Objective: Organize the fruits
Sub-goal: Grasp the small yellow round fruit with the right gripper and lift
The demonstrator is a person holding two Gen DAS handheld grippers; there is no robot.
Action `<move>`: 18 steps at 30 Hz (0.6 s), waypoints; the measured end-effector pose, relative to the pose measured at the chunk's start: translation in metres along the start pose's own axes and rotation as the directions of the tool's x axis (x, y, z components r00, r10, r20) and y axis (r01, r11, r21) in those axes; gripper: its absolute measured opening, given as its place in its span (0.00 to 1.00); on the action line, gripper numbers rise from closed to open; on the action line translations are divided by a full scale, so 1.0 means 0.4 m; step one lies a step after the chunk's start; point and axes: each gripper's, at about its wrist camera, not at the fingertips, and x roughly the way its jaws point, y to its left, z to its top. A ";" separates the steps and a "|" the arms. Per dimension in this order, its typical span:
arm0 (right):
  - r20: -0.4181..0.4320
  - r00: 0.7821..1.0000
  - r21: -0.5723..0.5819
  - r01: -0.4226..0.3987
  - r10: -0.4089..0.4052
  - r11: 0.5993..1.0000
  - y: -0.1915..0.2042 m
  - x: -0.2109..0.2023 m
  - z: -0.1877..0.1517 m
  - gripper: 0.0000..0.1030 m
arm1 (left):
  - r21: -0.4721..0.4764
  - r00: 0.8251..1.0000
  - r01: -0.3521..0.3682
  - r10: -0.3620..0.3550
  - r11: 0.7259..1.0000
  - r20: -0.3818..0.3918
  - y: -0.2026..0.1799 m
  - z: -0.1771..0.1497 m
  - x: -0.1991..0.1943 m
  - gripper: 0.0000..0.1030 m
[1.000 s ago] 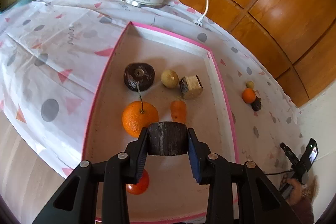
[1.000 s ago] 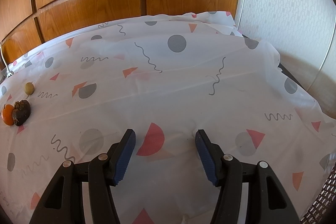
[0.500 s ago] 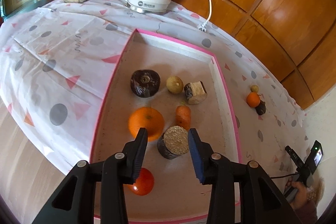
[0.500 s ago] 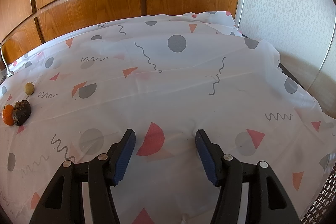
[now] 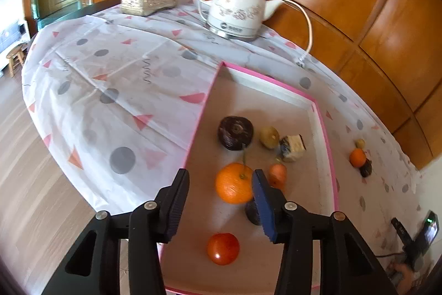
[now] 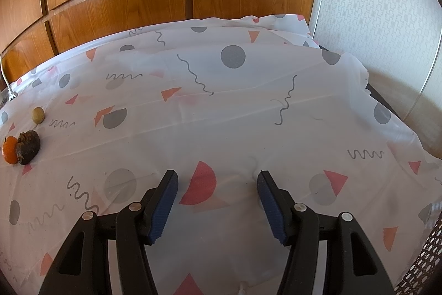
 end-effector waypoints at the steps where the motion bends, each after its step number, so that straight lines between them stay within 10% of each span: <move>1: -0.002 1.000 -0.002 0.002 -0.002 1.000 0.001 0.000 0.001 0.59 | -0.005 1.000 -0.007 0.007 1.000 0.004 0.005 0.002 -0.001 0.49; 9: -0.025 0.998 -0.034 -0.053 0.052 0.998 0.034 -0.019 0.043 0.59 | -0.037 0.999 -0.036 0.035 0.999 -0.014 0.026 0.000 0.018 0.49; 18: -0.068 0.951 -0.134 -0.307 0.300 0.942 0.228 -0.036 0.109 0.56 | -0.046 0.998 -0.055 0.054 0.997 -0.016 0.035 0.005 0.028 0.53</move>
